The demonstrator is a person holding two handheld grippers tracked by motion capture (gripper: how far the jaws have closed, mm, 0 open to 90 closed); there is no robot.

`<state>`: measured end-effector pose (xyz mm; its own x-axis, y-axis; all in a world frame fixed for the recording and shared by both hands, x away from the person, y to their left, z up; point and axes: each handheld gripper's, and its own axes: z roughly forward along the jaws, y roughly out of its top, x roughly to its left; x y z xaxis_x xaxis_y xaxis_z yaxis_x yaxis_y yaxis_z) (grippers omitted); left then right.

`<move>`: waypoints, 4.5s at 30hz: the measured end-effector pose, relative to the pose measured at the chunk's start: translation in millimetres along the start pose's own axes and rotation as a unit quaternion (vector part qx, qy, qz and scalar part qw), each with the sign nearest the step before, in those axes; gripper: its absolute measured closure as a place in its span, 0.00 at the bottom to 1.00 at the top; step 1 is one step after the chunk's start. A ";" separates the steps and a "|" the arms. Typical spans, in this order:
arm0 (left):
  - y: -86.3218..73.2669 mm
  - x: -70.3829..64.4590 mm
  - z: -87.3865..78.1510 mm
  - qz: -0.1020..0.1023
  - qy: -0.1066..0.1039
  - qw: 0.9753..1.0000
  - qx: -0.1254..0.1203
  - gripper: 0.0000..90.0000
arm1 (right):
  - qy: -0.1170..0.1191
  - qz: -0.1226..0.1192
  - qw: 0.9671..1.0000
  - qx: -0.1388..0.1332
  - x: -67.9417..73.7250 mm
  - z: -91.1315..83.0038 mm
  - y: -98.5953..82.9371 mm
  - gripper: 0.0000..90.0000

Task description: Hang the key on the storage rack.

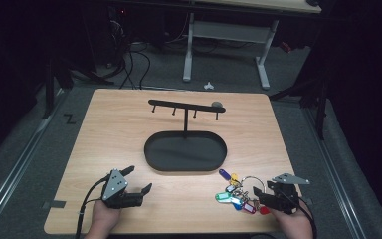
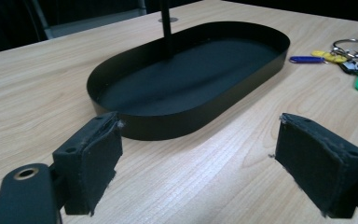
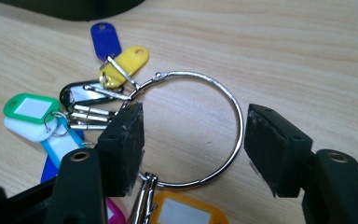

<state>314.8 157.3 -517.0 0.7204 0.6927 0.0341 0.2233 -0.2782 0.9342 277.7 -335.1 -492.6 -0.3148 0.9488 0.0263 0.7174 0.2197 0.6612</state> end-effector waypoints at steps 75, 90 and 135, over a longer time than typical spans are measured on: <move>-16.5 1.1 -47.1 0.005 0.003 1.000 0.007 0.17 | 0.040 -0.155 0.917 0.364 -9.1 81.7 101.4 0.93; -15.2 0.9 -43.2 0.000 -0.006 1.000 0.003 0.17 | 0.066 -0.230 0.901 0.362 -0.8 89.8 110.5 0.86; -6.0 -3.4 -21.8 0.001 -0.027 1.000 -0.009 0.17 | 0.014 -0.113 0.957 0.268 -1.3 1.0 114.9 0.97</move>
<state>296.7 171.1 -514.9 0.7553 0.6551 0.0168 0.2110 -0.2674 0.9402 361.1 -310.8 -417.4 -0.5106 0.8586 -0.0463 0.8425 0.5103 0.1723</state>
